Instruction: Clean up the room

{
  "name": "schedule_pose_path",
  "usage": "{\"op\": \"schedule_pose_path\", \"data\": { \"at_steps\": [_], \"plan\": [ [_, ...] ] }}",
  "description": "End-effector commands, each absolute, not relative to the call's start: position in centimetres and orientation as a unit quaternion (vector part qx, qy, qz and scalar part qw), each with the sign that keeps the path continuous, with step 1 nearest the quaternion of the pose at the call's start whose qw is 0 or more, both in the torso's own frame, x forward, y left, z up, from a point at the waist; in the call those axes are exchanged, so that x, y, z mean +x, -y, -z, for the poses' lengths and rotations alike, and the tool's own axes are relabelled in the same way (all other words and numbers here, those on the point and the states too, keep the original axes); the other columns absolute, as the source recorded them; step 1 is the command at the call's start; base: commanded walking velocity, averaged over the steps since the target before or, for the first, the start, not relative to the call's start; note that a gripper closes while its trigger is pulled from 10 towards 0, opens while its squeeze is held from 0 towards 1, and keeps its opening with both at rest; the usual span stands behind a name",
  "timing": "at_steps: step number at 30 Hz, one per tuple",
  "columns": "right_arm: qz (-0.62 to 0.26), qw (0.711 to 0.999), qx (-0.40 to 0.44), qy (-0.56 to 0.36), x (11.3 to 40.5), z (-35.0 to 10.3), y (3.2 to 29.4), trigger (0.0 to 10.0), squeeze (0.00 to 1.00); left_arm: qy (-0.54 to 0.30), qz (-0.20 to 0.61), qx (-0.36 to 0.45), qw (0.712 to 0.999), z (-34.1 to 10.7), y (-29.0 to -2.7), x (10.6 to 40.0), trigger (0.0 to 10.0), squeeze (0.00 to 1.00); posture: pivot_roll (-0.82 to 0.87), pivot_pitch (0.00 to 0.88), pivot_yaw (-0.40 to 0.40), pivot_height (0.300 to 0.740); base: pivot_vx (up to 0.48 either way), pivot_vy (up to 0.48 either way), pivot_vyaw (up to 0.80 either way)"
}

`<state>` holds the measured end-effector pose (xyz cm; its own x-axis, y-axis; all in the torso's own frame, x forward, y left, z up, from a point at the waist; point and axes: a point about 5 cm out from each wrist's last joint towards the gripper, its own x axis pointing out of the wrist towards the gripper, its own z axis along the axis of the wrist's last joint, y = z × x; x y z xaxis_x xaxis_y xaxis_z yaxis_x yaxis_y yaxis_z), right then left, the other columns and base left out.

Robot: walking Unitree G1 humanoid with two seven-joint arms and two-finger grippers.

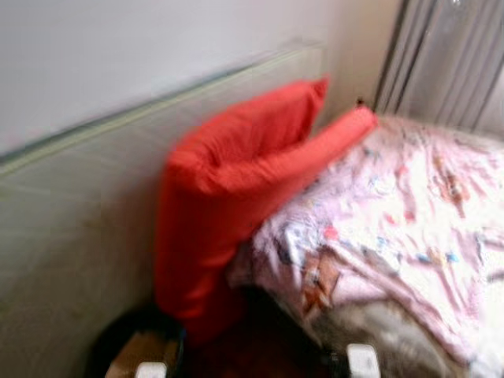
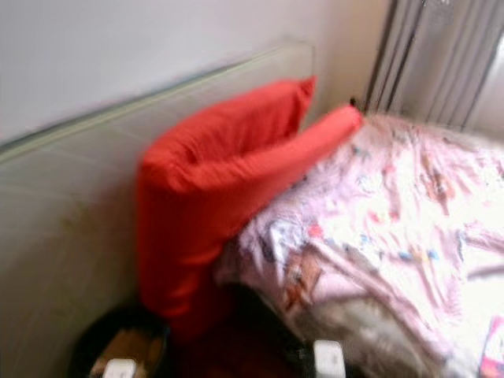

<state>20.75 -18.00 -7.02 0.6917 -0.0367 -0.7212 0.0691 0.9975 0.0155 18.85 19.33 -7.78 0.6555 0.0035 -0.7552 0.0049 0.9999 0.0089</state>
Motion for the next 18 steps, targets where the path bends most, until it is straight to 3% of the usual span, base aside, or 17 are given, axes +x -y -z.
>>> {"op": "schedule_pose_path", "data": {
  "at_steps": [1,8,11,18],
  "plan": [
    [0.022,0.924,0.031,-0.382,21.3,6.8,17.1,10.0,0.00,-0.423,-0.007,0.017,0.906,7.8,-20.3,18.6,10.0,0.00,0.04,0.051,0.049,0.740,0.000,-0.480,0.00],
    [0.037,0.922,0.034,-0.383,20.9,6.8,18.7,10.0,0.00,-0.420,-0.005,0.019,0.907,7.7,-20.2,18.9,10.0,0.00,0.04,0.051,0.056,0.740,0.000,-0.480,0.00],
    [0.041,0.919,0.033,-0.390,20.1,7.1,19.7,10.0,0.00,-0.421,-0.005,0.021,0.907,7.7,-20.3,18.7,10.0,0.00,0.04,0.053,0.063,0.740,0.000,-0.480,-0.69],
    [0.040,0.919,0.033,-0.391,20.2,7.1,19.5,10.0,0.00,-0.426,-0.005,0.024,0.904,7.9,-20.5,18.4,10.0,0.00,0.04,0.054,0.066,0.740,0.000,-0.480,-0.75]
  ]
}}
